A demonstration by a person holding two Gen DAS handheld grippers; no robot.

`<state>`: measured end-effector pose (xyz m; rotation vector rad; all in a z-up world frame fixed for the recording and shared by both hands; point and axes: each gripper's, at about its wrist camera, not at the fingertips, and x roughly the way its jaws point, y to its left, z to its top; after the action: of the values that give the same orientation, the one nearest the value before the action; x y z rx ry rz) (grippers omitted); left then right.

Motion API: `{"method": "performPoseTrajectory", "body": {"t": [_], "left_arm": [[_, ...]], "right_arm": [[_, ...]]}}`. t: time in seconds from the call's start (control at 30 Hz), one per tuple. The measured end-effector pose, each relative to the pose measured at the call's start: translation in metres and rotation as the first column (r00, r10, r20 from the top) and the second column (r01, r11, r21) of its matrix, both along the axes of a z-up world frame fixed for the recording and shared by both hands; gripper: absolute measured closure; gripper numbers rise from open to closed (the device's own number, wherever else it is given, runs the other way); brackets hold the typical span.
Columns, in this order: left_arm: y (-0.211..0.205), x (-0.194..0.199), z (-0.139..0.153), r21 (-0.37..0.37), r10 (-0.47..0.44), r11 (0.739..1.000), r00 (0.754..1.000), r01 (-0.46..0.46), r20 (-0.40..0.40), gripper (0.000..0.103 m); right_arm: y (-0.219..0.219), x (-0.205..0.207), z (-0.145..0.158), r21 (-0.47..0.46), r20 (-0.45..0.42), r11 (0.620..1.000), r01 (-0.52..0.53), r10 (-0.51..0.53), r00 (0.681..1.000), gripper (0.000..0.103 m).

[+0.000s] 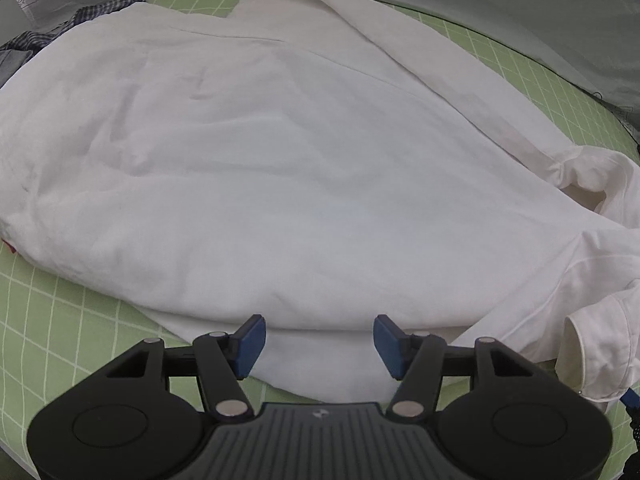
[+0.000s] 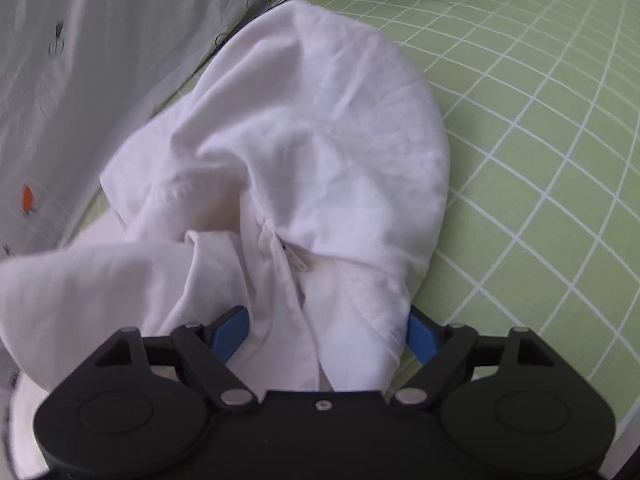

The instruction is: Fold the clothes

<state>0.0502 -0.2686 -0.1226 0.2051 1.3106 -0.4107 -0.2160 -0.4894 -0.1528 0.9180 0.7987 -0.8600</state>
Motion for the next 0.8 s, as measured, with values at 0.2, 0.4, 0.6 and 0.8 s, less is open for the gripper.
{"method": "performPoseTrajectory", "body": {"t": [0.2,0.4,0.6,0.8], "left_arm": [[-0.013,-0.006,-0.005,0.023,-0.009,1.000,1.000,0.009,-0.001,0.042],[-0.006,-0.030,0.017,0.005,0.091,0.996,0.994,-0.092,0.052,0.042],[0.007,-0.052,0.025,0.020,0.201,0.979,0.975,-0.204,0.091,0.041],[0.031,-0.062,0.019,0.035,0.309,0.949,0.948,-0.312,0.070,0.041]], "right_arm": [[0.007,-0.002,0.007,-0.165,-0.123,0.978,-0.129,0.110,0.986,0.082],[-0.056,-0.016,0.021,-0.345,-0.271,0.918,-0.195,0.101,0.957,0.087],[-0.161,-0.006,0.014,-0.467,-0.416,0.816,-0.340,0.137,0.899,0.087],[-0.215,0.023,0.010,-0.477,-0.489,0.793,-0.379,0.120,0.864,0.063]]}}
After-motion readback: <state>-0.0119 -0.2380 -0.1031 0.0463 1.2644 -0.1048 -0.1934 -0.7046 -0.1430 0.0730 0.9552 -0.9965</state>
